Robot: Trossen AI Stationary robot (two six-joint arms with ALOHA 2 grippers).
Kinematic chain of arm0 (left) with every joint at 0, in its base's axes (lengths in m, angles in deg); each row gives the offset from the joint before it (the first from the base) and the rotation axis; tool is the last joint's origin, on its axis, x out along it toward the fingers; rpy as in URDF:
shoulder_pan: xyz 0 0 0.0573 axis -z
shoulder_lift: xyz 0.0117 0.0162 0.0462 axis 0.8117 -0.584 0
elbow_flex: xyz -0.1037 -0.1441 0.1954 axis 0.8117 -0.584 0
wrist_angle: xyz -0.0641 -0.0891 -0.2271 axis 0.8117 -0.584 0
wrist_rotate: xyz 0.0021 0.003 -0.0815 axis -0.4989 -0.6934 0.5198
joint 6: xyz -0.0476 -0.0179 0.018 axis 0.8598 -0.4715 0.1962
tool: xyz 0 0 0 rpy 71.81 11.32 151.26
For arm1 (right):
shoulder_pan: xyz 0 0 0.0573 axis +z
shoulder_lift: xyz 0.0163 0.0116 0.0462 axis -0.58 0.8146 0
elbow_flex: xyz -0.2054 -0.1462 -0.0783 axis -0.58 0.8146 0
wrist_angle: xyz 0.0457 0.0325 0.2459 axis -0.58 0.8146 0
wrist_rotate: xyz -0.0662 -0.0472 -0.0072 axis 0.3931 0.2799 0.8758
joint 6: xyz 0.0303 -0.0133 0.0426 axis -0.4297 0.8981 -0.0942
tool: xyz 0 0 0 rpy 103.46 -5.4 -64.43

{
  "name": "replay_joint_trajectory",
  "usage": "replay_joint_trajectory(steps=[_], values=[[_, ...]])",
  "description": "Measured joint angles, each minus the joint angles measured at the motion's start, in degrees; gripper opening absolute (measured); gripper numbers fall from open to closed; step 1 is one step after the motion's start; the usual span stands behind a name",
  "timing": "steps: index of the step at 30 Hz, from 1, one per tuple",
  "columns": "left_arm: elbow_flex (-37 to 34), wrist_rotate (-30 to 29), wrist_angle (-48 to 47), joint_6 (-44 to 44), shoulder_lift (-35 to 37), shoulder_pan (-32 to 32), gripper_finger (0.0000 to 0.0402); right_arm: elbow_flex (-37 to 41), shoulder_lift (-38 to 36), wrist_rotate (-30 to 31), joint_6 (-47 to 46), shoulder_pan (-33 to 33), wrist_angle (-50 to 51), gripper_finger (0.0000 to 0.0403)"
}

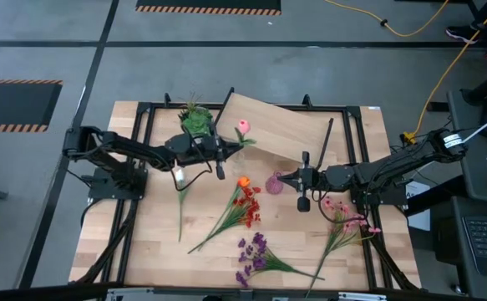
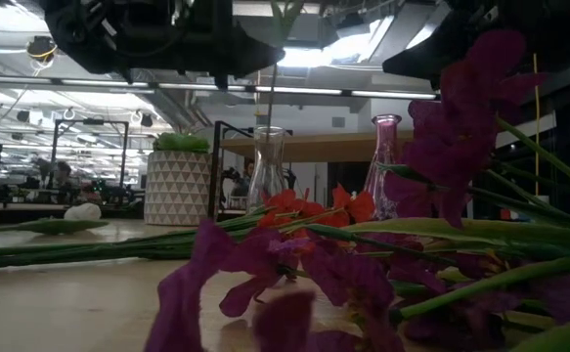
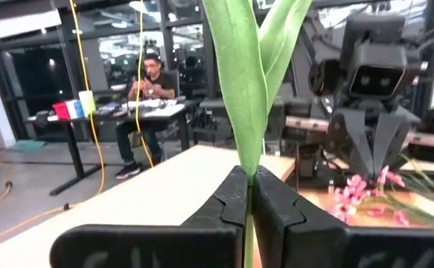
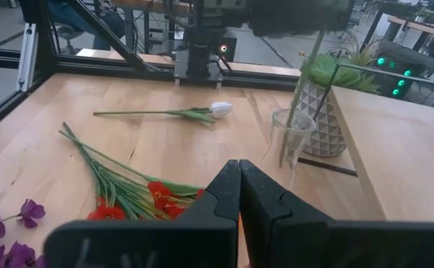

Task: Pick and place flowers into a vace then onto a shelf
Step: Put the pink tulip into the transparent vase

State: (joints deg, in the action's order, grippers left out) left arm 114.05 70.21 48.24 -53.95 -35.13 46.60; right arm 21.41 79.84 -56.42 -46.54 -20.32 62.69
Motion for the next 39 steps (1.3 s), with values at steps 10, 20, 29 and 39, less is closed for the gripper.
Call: replay_joint_trajectory(steps=[10,20,29,39], values=[[0.0,-0.4,6.6,0.2,-6.8,0.0,0.0004,0.0,0.0,0.0,-0.3,0.0,0.1,0.0007],[-1.4,-2.6,7.8,0.2,-8.6,0.1,0.0004,0.0,0.0,0.0,-0.3,0.0,0.5,0.0007],[-7.8,-1.3,20.8,2.3,-8.6,0.0,0.0004,0.0,0.0,0.0,-0.1,0.0,0.9,0.0007],[-7.9,-0.9,18.2,1.1,-8.6,0.0,0.0004,0.0,0.0,0.0,-0.3,0.0,0.8,0.0007]])
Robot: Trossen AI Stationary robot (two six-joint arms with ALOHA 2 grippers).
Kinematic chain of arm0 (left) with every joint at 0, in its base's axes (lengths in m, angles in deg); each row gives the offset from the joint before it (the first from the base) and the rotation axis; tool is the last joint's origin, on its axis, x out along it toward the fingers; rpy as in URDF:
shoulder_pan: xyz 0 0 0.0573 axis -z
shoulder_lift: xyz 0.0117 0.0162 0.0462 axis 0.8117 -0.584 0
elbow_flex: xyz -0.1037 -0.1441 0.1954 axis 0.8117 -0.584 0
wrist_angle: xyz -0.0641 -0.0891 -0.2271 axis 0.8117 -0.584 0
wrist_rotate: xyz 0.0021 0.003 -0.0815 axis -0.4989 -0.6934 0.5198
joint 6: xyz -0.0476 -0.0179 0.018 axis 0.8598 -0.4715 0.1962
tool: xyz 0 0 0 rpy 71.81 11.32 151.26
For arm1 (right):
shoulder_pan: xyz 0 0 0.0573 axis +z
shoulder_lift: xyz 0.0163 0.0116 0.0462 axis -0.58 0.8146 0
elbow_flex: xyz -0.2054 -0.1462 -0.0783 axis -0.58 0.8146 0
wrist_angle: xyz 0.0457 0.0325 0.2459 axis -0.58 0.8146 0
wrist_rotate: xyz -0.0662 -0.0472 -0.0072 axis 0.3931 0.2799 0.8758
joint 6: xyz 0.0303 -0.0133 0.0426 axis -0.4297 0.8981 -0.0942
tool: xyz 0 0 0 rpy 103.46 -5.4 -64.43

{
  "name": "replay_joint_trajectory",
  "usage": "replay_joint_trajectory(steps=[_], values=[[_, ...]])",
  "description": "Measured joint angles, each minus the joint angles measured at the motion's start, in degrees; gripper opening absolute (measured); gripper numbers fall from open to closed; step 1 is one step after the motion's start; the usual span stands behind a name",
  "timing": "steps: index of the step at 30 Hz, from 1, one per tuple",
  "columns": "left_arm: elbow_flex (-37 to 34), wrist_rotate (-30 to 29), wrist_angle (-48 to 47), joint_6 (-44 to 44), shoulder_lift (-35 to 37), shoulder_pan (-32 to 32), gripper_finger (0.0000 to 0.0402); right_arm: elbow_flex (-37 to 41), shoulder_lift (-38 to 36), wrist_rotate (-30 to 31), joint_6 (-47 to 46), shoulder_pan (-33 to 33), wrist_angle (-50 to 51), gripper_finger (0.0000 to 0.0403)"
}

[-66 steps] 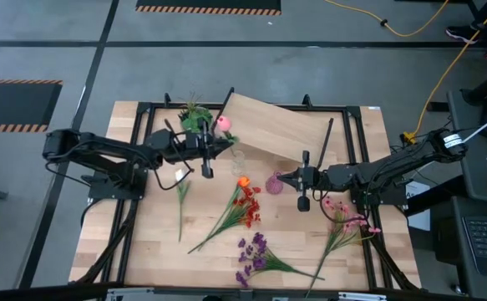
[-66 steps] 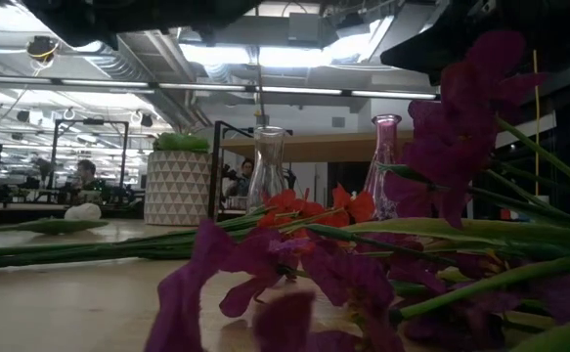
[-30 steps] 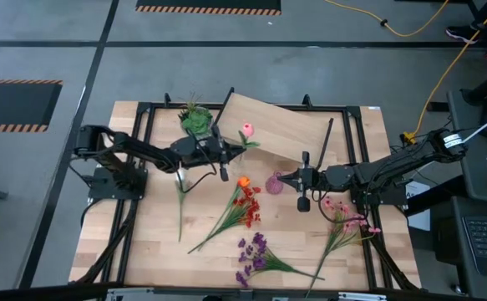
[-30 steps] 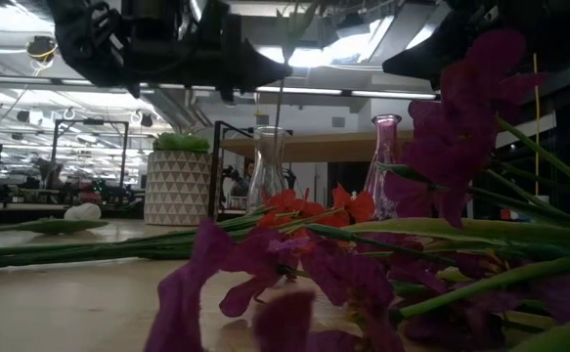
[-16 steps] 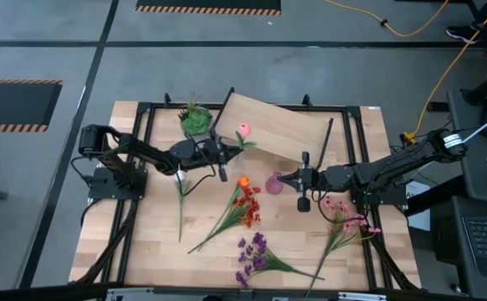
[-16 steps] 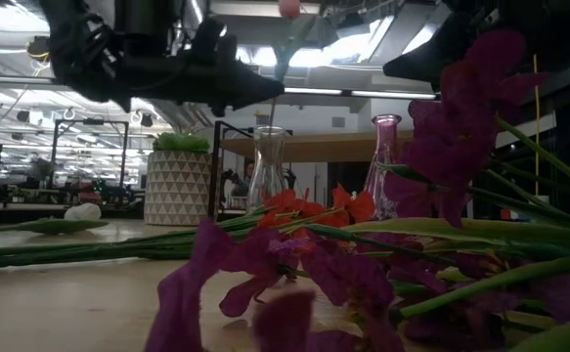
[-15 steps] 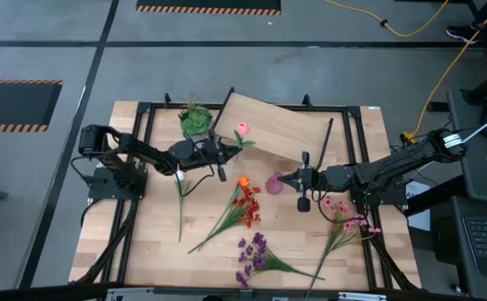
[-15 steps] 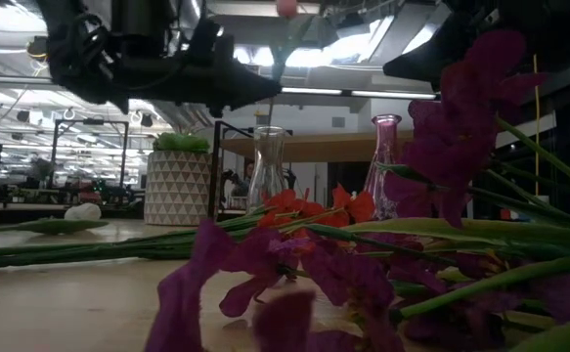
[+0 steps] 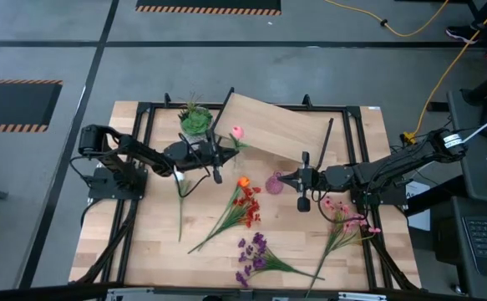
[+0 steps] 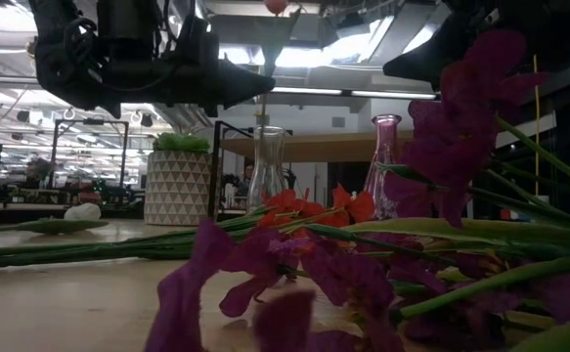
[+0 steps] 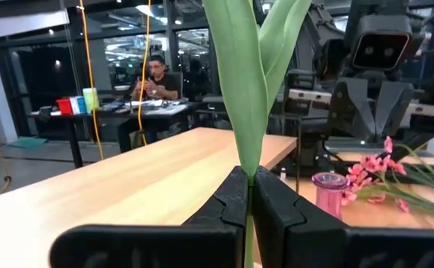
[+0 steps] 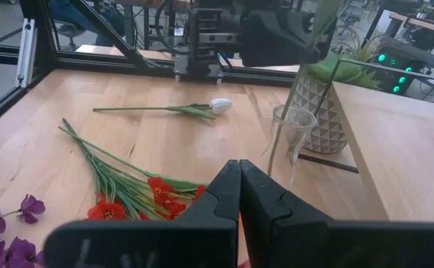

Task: Pick and place flowers into a vace then onto a shelf
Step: Put the pink tulip into the transparent vase

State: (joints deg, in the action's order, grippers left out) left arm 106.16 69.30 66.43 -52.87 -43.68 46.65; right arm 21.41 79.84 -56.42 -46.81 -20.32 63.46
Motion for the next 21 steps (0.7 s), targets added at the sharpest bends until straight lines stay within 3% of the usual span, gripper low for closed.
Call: replay_joint_trajectory(steps=[10,21], values=[[0.0,1.4,-2.1,-0.1,0.0,0.0,0.0017,0.0,0.0,0.0,0.2,0.0,-0.1,0.0007],[0.0,1.2,-4.5,-0.6,0.0,0.0,0.0075,0.0,0.0,0.0,-1.1,0.0,-0.1,0.0007]])
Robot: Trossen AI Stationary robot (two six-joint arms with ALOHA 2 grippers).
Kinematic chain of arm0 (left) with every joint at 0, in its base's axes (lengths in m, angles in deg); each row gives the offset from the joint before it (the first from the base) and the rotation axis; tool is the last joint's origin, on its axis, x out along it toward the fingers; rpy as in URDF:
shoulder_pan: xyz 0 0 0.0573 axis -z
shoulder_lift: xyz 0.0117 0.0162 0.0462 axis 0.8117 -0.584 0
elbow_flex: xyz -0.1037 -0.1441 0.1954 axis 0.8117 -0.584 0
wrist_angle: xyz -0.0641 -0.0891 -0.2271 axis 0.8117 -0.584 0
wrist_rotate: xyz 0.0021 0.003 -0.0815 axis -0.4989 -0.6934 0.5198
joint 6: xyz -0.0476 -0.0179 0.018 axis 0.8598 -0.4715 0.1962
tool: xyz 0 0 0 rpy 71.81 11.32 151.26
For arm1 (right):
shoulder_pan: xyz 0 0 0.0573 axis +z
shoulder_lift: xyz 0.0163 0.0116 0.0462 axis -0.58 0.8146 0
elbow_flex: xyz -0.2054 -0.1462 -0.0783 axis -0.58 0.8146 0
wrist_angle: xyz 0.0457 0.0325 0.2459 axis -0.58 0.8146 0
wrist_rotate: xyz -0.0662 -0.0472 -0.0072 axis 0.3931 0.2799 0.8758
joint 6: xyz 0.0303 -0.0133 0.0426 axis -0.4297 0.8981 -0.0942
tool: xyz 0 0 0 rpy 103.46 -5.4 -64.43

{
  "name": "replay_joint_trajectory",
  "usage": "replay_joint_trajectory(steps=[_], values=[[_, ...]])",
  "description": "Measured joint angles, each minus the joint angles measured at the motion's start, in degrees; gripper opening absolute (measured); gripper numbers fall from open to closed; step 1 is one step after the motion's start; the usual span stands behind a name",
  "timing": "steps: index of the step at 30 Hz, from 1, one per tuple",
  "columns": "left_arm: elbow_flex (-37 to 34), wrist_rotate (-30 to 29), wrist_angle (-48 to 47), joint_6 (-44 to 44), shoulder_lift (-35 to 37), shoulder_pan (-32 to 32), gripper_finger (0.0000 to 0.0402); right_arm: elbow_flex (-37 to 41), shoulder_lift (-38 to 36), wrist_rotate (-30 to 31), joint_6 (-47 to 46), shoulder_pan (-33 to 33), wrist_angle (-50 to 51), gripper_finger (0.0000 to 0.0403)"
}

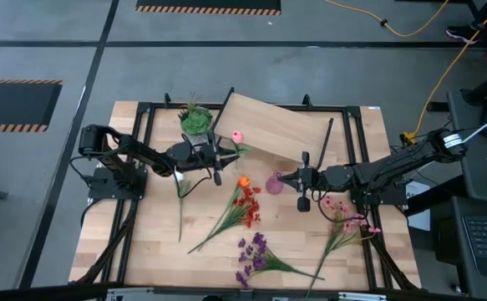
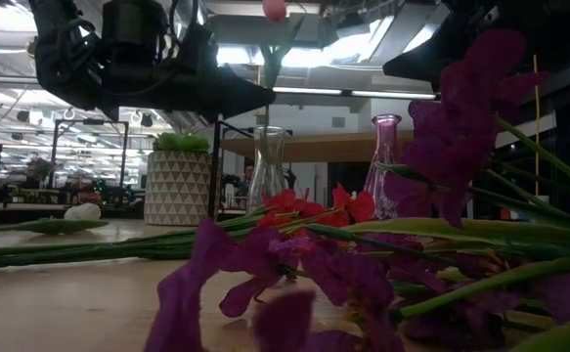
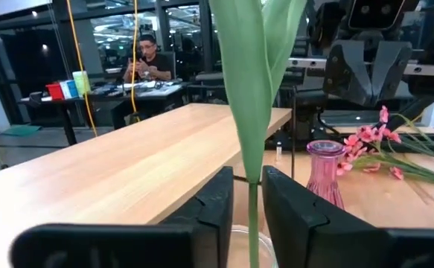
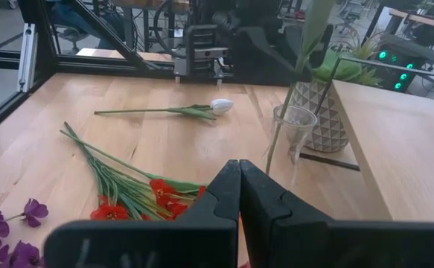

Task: Pick and place flowers into a vace then onto a shelf
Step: Put the pink tulip into the transparent vase, then put the pink flowers into the transparent vase

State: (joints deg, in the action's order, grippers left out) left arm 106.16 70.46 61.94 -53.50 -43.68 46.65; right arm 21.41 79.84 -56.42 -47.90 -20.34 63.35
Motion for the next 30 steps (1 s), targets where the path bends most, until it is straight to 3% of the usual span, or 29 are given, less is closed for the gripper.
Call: replay_joint_trajectory(steps=[12,21,30], values=[[0.0,-2.4,-1.8,-0.5,0.0,0.0,0.0155,0.0,0.0,0.0,0.0,0.0,0.0,0.0007],[0.0,-1.8,-3.3,-0.4,3.3,0.1,0.0168,0.0,0.0,0.0,0.0,0.0,0.1,0.0007],[0.0,-1.3,-21.8,-0.5,16.8,0.3,0.0168,0.0,0.0,0.0,-0.5,0.0,0.1,0.0007]])
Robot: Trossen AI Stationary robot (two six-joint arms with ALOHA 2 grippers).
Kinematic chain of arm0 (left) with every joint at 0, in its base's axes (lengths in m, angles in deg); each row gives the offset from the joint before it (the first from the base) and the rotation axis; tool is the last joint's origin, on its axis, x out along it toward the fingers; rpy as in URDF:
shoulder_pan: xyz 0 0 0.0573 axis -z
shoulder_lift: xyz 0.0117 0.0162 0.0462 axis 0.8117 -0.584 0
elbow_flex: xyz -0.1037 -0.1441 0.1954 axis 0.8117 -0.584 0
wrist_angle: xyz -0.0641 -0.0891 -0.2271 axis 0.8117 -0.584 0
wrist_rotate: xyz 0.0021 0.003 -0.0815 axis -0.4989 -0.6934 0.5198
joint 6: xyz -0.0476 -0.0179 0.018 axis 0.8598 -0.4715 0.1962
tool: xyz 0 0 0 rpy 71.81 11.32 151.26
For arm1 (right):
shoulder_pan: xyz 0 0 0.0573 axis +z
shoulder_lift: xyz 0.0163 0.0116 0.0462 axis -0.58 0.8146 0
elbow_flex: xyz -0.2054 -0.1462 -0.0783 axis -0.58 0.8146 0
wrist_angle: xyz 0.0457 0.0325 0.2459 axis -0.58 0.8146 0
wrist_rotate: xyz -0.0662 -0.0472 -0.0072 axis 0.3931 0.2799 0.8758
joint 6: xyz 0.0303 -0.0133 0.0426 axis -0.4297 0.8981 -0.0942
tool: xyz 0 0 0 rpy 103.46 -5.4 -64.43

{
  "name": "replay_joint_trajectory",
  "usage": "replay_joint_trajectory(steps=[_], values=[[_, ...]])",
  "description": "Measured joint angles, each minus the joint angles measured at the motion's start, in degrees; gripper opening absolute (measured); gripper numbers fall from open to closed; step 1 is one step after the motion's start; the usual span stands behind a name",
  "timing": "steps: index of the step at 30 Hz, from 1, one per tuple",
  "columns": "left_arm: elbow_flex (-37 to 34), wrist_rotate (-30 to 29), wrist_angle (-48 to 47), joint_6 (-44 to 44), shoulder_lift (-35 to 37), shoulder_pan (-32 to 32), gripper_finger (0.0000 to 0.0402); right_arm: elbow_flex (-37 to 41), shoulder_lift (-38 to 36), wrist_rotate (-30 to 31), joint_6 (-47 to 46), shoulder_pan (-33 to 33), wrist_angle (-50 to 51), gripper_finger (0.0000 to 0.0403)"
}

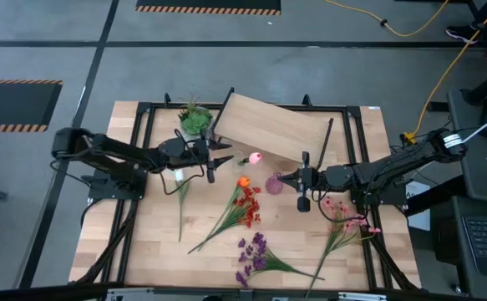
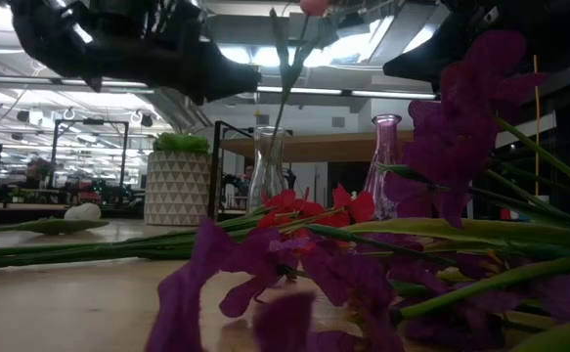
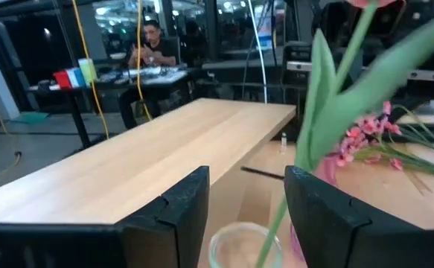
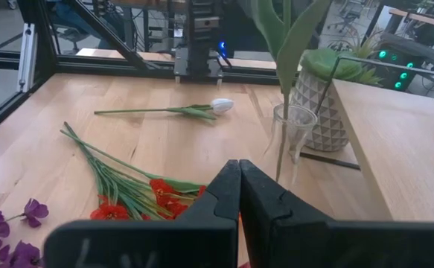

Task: Pick and place flowers into a vace then onto a shelf
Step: Put the pink flowers into the transparent vase

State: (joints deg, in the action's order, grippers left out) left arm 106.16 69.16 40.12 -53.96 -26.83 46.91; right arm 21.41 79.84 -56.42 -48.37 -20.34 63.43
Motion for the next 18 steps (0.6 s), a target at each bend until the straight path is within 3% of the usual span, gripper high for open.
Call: replay_joint_trajectory(steps=[7,14,18], values=[[0.0,-1.2,-21.3,-1.9,10.9,3.7,0.0116,-0.5,0.0,0.0,-5.7,1.1,1.9,0.0005],[0.0,-7.0,-35.8,-1.6,18.1,10.7,0.0014,-13.6,5.7,5.0,-19.5,5.9,26.6,0.0002],[0.0,-6.8,-39.3,-2.5,20.5,13.7,0.0004,-21.9,11.5,5.1,-22.9,9.1,33.3,0.0002]])
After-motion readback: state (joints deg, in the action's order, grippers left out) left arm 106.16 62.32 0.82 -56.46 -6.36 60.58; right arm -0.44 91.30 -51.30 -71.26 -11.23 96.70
